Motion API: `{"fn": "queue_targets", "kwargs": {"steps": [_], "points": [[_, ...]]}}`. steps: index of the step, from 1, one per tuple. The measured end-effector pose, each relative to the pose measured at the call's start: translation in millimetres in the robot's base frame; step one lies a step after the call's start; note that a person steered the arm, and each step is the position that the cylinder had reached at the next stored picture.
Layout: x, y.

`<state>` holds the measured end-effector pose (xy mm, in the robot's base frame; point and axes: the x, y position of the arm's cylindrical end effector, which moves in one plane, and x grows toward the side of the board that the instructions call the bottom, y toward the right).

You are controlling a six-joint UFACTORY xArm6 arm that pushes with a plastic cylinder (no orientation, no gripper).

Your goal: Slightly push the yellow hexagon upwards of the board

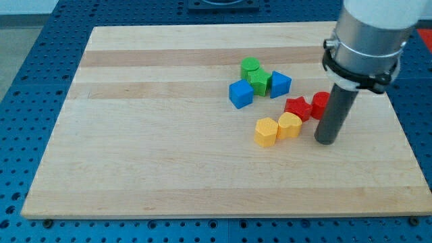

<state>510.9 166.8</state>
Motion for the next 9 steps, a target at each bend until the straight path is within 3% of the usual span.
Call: {"fn": "queue_targets", "kwargs": {"steps": [2, 4, 6, 9], "points": [[70, -22], [106, -84], [96, -100], [46, -111]]}}
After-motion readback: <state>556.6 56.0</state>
